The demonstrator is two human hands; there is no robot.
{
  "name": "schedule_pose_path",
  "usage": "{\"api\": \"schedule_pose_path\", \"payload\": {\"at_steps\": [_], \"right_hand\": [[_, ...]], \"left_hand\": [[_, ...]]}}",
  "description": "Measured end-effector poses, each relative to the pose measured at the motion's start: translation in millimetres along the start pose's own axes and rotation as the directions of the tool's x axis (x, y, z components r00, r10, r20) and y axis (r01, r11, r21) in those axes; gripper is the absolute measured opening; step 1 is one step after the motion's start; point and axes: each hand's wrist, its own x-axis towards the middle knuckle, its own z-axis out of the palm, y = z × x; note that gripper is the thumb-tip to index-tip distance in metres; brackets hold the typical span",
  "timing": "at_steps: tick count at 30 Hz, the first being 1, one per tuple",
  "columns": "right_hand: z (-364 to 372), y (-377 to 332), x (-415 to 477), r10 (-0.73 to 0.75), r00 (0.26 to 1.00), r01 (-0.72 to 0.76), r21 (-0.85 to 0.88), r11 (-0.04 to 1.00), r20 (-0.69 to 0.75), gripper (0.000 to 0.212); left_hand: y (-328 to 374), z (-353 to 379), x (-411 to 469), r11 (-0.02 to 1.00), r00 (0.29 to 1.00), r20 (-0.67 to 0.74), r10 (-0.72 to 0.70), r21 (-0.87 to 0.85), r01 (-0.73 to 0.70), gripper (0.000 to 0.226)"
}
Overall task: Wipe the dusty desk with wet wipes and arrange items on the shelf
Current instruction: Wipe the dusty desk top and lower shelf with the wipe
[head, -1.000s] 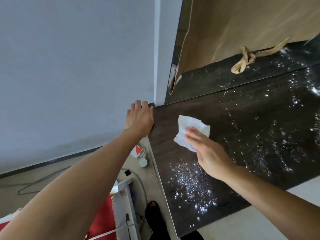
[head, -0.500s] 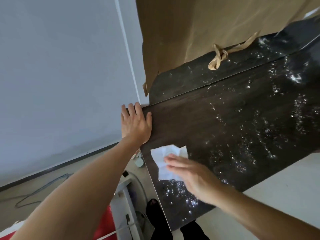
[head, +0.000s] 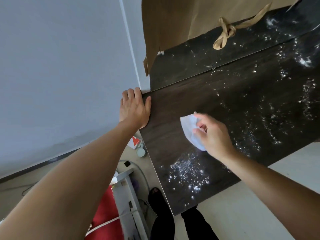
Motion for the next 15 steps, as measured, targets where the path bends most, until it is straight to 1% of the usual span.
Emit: {"api": "schedule_pose_path", "payload": {"at_steps": [1, 2, 3, 5, 6, 7, 8, 9, 10, 11, 12, 13, 14, 15], "right_hand": [[0.3, -2.0, -1.5, 0.045, 0.999, -0.045, -0.003, 0.999, -0.028, 0.030], [6.6, -13.1, -12.1, 0.048, 0.999, -0.048, 0.010, 0.999, -0.005, 0.026], [16.7, -30.0, -30.0, 0.005, 0.998, -0.008, 0.037, 0.999, 0.058, 0.021], [37.0, -56.7, -75.4, -0.176, 0.960, 0.156, 0.103, 0.982, 0.217, 0.013], [37.9, -57.4, -84.7, -0.221, 0.937, 0.195, 0.120, 0.973, 0.271, 0.009], [32.7, -50.5, -79.6, -0.212, 0.933, 0.179, 0.137, 0.974, 0.290, 0.008], [24.3, -37.2, -65.5, -0.165, 0.954, 0.139, 0.118, 0.983, 0.249, 0.008], [14.5, -22.4, -47.9, -0.079, 0.984, 0.069, 0.068, 0.995, 0.157, 0.010], [3.9, -8.8, -32.1, -0.002, 0.999, 0.000, 0.020, 1.000, 0.054, 0.011], [-3.4, 0.0, -23.8, 0.046, 0.999, -0.046, -0.002, 0.999, -0.013, 0.011], [-2.9, -0.8, -24.4, 0.061, 0.997, -0.061, -0.017, 0.998, -0.042, 0.011], [4.7, -11.5, -33.8, 0.052, 0.998, -0.052, -0.021, 0.998, -0.032, 0.012], [16.7, -28.9, -51.4, 0.014, 1.000, -0.014, 0.001, 1.000, 0.022, 0.013], [31.3, -47.8, -74.5, -0.046, 0.993, 0.042, 0.040, 0.998, 0.111, 0.013]], "left_hand": [[-0.5, 0.8, 0.2, 1.000, 1.000, 0.001, -0.001, 0.001, 0.001, 0.046], [-1.2, 1.8, 0.6, 1.000, 1.000, 0.003, -0.001, 0.005, 0.001, 0.046], [-1.6, 2.4, 0.8, 1.000, 1.000, 0.002, -0.001, 0.006, 0.001, 0.046], [-2.1, 3.2, 1.0, 1.000, 1.000, -0.002, -0.007, 0.003, 0.007, 0.046], [-2.2, 3.4, 1.1, 1.000, 1.000, -0.003, -0.008, 0.002, 0.008, 0.046], [-1.8, 3.6, 1.0, 1.000, 1.000, -0.004, -0.005, 0.003, 0.005, 0.046], [-1.5, 3.9, 1.2, 1.000, 1.000, -0.006, -0.002, 0.005, 0.003, 0.047], [-1.4, 3.7, 1.4, 1.000, 1.000, -0.008, -0.006, 0.008, 0.006, 0.047], [-1.6, 4.0, 1.7, 1.000, 1.000, -0.007, -0.013, 0.011, 0.014, 0.048], [-1.8, 4.6, 1.6, 1.000, 1.000, -0.004, -0.020, 0.014, 0.020, 0.048], [-1.9, 5.1, 1.4, 1.000, 1.000, -0.002, -0.022, 0.018, 0.022, 0.048], [-1.8, 5.3, 1.5, 1.000, 1.000, -0.004, -0.020, 0.022, 0.021, 0.049], [-1.6, 5.3, 1.3, 1.000, 1.000, -0.007, -0.019, 0.023, 0.019, 0.049], [-1.6, 5.1, 0.9, 1.000, 1.000, -0.011, -0.018, 0.022, 0.018, 0.049]]}}
